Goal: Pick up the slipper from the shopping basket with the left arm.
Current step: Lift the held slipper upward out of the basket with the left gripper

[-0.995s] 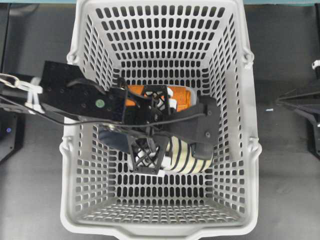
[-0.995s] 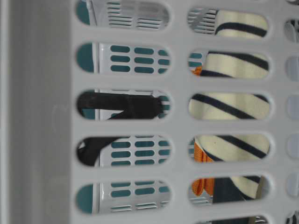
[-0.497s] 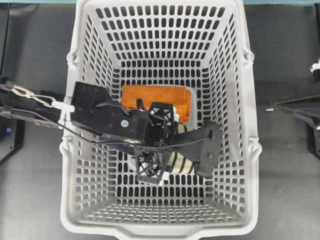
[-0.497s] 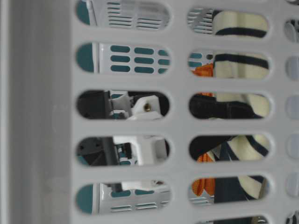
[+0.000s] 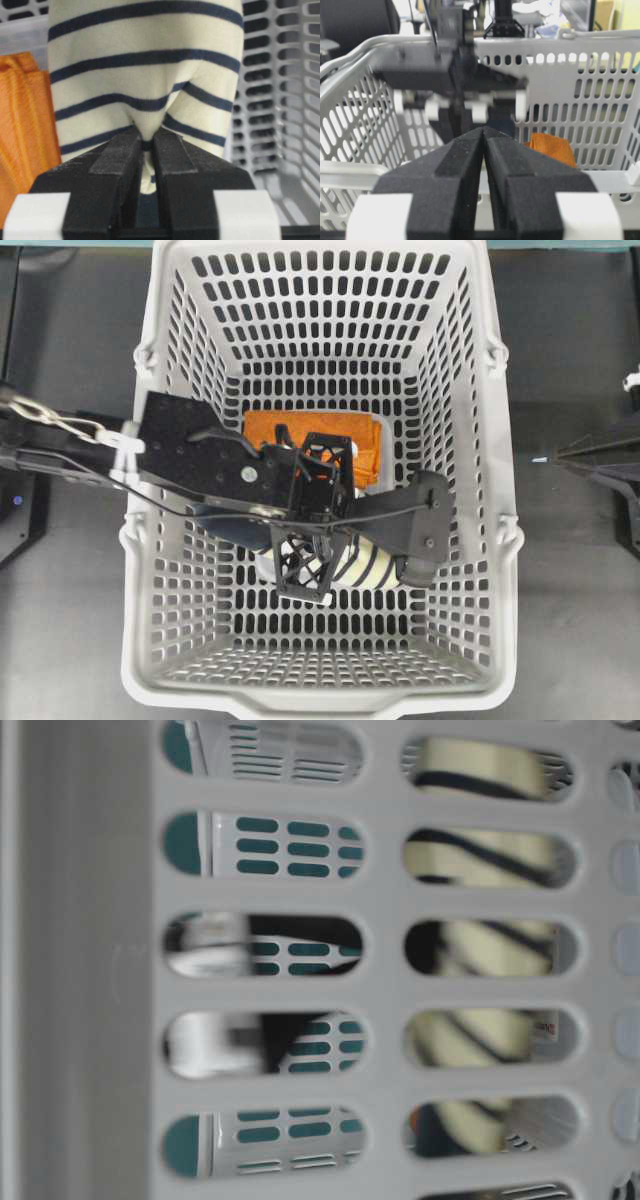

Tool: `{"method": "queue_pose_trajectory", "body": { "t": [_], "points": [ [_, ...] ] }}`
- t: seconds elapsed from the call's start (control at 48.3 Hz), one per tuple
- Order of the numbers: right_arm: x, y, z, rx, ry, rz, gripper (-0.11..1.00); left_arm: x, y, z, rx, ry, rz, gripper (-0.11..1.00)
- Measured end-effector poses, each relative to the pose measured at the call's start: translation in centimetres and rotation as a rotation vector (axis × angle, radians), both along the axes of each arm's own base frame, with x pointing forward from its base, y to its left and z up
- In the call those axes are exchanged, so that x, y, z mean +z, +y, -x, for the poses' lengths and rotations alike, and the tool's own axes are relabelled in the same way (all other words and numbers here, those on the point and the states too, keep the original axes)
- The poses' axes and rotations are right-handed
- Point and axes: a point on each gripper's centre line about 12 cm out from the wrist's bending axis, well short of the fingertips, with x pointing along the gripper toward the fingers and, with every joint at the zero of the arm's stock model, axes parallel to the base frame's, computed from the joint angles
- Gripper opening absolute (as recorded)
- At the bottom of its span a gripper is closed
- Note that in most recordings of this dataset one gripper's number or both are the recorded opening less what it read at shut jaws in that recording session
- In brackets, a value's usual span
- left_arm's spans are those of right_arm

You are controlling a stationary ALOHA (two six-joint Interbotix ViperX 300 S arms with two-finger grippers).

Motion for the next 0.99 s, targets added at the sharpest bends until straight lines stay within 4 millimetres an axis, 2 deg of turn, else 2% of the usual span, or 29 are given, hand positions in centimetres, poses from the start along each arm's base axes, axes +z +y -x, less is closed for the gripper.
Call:
{"method": "queue_pose_trajectory", "body": {
  "t": [0.332, 0.414, 0.477, 0.642, 0.995],
  "points": [
    [-0.3, 0.0, 0.1, 0.000, 0.012, 0.001, -0.01, 11.6, 1.4, 0.2, 0.054, -0.067, 0.014, 0.05],
    [-0.2, 0.0, 0.3, 0.000, 0.005, 0.002, -0.01, 13.6, 2.0, 0.2, 0.069, -0.092, 0.016, 0.05],
    [-0.3, 0.0, 0.3, 0.000, 0.003, 0.000, -0.01, 14.1, 2.3, 0.2, 0.077, -0.086, 0.016, 0.05],
    [-0.1, 0.0, 0.6, 0.000, -0.009, 0.001, -0.01, 13.5, 2.3, -0.2, 0.085, -0.034, 0.013, 0.05],
    [-0.1, 0.0, 0.8, 0.000, -0.018, -0.001, -0.01, 13.6, 2.5, -0.2, 0.177, -0.033, 0.048, 0.05]
  ]
}}
